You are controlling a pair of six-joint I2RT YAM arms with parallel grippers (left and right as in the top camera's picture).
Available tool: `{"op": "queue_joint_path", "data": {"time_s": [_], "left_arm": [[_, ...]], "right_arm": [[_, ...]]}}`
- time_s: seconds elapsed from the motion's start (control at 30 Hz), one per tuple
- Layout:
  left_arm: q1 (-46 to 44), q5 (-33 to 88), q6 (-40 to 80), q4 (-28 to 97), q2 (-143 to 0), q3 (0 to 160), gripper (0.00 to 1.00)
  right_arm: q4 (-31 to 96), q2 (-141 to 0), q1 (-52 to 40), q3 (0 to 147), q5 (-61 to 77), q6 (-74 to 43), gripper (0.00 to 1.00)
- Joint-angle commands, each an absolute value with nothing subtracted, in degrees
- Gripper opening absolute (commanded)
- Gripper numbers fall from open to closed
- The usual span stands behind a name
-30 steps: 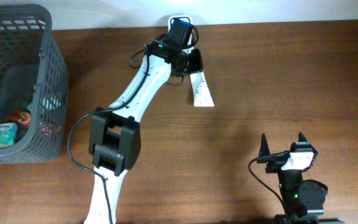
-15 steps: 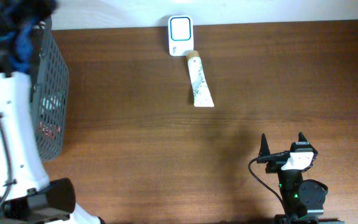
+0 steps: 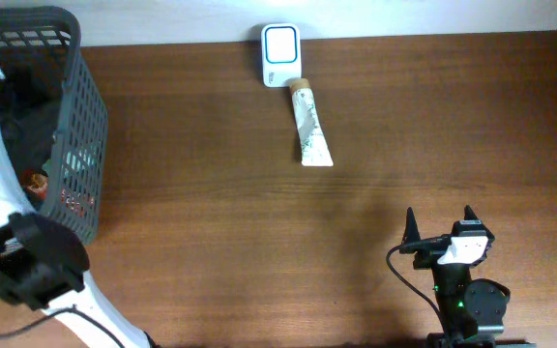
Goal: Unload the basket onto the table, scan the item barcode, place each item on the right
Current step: 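Return the left gripper to the basket and grasp the mint-green wipes pack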
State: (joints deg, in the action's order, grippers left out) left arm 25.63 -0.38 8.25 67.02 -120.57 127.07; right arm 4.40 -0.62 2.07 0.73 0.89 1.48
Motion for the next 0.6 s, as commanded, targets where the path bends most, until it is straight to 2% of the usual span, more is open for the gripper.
{"op": "queue_joint_path", "data": {"time_s": [0.0,0.1,0.17,0.27,0.37,0.47,0.57], "left_arm": [[25.56,1.34,9.43,68.9,-126.72,127.22,0.77],[25.1,2.5,9.8,70.0,-131.39,127.22,0.72],[24.8,2.59,12.45,71.4,-134.28,127.22,0.64],[24.82,2.59,17.63,72.53,-136.51,127.11,0.63],[24.82,1.28,22.74,72.99,-138.1,126.78,0.68],[24.75,1.34,25.28,74.13,-140.73,126.58,0.68],[24.82,1.32,25.26,74.94,-141.53,126.58,0.54]], "right_arm": [[4.6,-0.21,2.24,0.32,0.38,1.04,0.99],[4.58,-0.21,2.24,0.32,0.38,1.04,0.99],[4.58,-0.21,2.24,0.32,0.38,1.04,0.99],[4.6,-0.21,2.24,0.32,0.38,1.04,0.99],[4.6,-0.21,2.24,0.32,0.38,1.04,0.99],[4.6,-0.21,2.24,0.32,0.38,1.04,0.99],[4.58,-0.21,2.24,0.32,0.38,1.04,0.99]]}}
